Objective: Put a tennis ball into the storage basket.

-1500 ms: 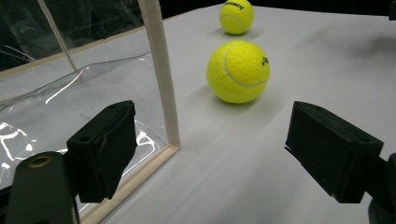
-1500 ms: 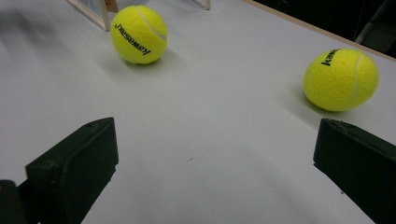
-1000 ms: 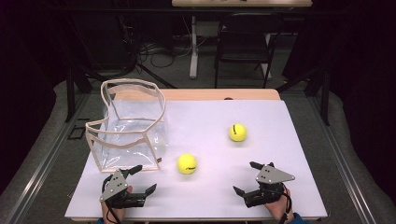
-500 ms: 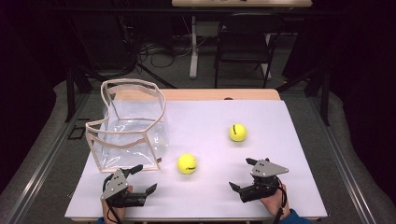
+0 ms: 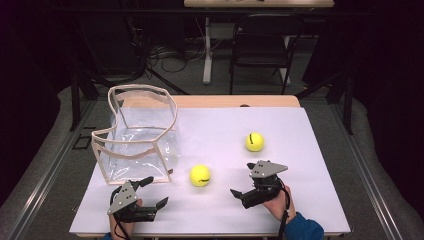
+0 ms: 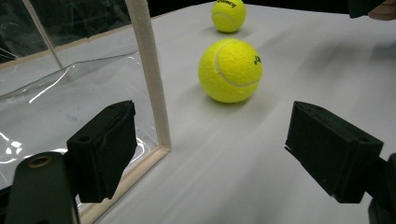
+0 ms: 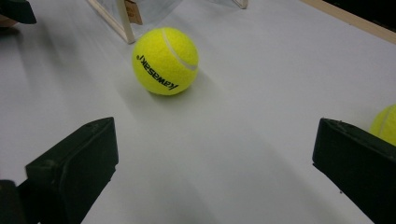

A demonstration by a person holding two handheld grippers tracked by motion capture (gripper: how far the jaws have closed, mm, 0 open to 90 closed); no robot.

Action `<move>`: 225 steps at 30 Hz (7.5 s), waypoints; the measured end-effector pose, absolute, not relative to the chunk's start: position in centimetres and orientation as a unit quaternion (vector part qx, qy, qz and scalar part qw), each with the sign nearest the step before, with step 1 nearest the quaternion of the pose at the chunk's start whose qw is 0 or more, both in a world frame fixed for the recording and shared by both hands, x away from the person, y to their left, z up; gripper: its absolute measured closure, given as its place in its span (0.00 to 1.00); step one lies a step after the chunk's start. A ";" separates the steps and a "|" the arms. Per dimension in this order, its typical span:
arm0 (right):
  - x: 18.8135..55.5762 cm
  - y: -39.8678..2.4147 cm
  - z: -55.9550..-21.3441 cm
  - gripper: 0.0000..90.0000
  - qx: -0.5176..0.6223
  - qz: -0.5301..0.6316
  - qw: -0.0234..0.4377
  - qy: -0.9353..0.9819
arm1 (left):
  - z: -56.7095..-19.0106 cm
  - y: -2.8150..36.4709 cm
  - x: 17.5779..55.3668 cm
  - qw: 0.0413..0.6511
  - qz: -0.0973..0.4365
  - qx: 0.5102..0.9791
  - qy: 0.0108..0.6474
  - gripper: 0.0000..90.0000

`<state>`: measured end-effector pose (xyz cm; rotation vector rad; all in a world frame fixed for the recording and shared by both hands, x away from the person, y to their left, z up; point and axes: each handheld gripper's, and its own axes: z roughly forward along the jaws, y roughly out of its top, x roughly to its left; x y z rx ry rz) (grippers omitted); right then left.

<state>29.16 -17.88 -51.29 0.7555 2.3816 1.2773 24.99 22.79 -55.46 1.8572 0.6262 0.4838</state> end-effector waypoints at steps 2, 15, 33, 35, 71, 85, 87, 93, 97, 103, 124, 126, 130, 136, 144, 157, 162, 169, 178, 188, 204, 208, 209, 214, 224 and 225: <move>29.4 -17.7 -51.3 0.00 0.266 0.447 0.164 0.838 | -55.5 22.8 25.0 0.533 0.203 0.778 0.263 0.18; 30.3 -16.4 -51.3 0.00 0.258 0.432 0.154 0.850 | -55.4 22.9 24.8 0.534 0.208 0.777 0.262 0.18; 31.4 -14.6 -51.2 0.00 0.245 0.424 0.136 0.862 | -55.3 23.0 24.7 0.537 0.208 0.776 0.259 0.18; 31.6 -14.4 -51.2 0.00 0.242 0.422 0.134 0.863 | -55.3 23.0 24.7 0.536 0.208 0.776 0.259 0.18; 33.3 -10.3 -51.8 0.00 0.225 0.417 0.100 0.875 | -55.3 23.2 24.5 0.537 0.220 0.768 0.270 0.18; 34.0 -8.6 -52.0 0.00 0.225 0.406 0.087 0.881 | -55.3 23.1 24.6 0.539 0.221 0.767 0.269 0.18; 34.2 -8.4 -52.1 0.00 0.225 0.405 0.085 0.882 | -55.3 23.1 24.6 0.539 0.220 0.767 0.269 0.18; 34.6 -8.3 -52.3 0.00 0.231 0.405 0.079 0.881 | -55.3 23.0 24.6 0.538 0.221 0.768 0.269 0.18; 34.7 -8.0 -52.6 0.00 0.230 0.400 0.078 0.884 | -55.3 23.0 24.6 0.537 0.221 0.768 0.269 0.18; 34.8 -7.3 -52.9 0.00 0.228 0.397 0.073 0.886 | -55.3 23.0 24.6 0.538 0.220 0.769 0.266 0.18; 35.5 -5.8 -53.9 0.09 0.231 0.372 0.070 0.896 | -55.3 22.7 25.0 0.540 0.214 0.772 0.258 0.18; 35.6 -5.6 -54.1 0.10 0.230 0.369 0.072 0.897 | -55.3 22.7 25.1 0.538 0.215 0.773 0.259 0.18; 35.5 -5.3 -54.4 0.15 0.233 0.363 0.069 0.900 | -55.3 22.7 25.0 0.539 0.213 0.773 0.258 0.18; 35.5 -5.0 -54.6 0.25 0.239 0.355 0.077 0.901 | -55.4 22.7 25.1 0.540 0.212 0.772 0.259 0.18; 35.5 -4.9 -54.7 0.28 0.244 0.347 0.082 0.902 | -55.3 22.7 25.0 0.539 0.212 0.773 0.260 0.18; 35.0 -5.2 -54.0 0.29 0.243 0.363 0.093 0.895 | -55.3 22.7 24.9 0.539 0.211 0.773 0.258 0.18; 34.7 -5.2 -53.7 0.29 0.240 0.363 0.096 0.895 | -55.3 22.6 25.1 0.539 0.211 0.774 0.256 0.18; 34.8 -5.3 -53.5 0.29 0.240 0.364 0.099 0.894 | -55.4 22.6 25.3 0.539 0.208 0.775 0.254 0.18; 34.6 -5.6 -52.6 0.29 0.239 0.372 0.101 0.891 | -55.3 22.6 25.2 0.540 0.210 0.775 0.254 0.18; 34.6 -6.3 -51.1 0.29 0.241 0.382 0.105 0.886 | -55.3 22.6 25.2 0.541 0.210 0.774 0.254 0.18; 35.5 -7.0 -50.1 0.29 0.243 0.367 0.109 0.891 | -55.3 22.5 25.2 0.539 0.208 0.776 0.253 0.18; 35.8 -7.2 -49.7 0.29 0.242 0.363 0.113 0.893 | -55.3 22.6 25.2 0.539 0.208 0.776 0.253 0.18; 35.9 -7.3 -49.5 0.29 0.241 0.362 0.115 0.893 | -55.3 22.6 25.2 0.539 0.207 0.776 0.252 0.18; 36.3 -7.6 -49.0 0.29 0.242 0.358 0.118 0.894 | -55.3 22.6 25.2 0.540 0.208 0.775 0.254 0.18; 37.1 -7.8 -48.2 0.29 0.239 0.350 0.123 0.897 | -55.3 22.6 25.2 0.541 0.210 0.774 0.253 0.18; 37.1 -7.8 -48.1 0.29 0.242 0.350 0.122 0.897 | -55.3 22.6 25.2 0.541 0.210 0.774 0.253 0.18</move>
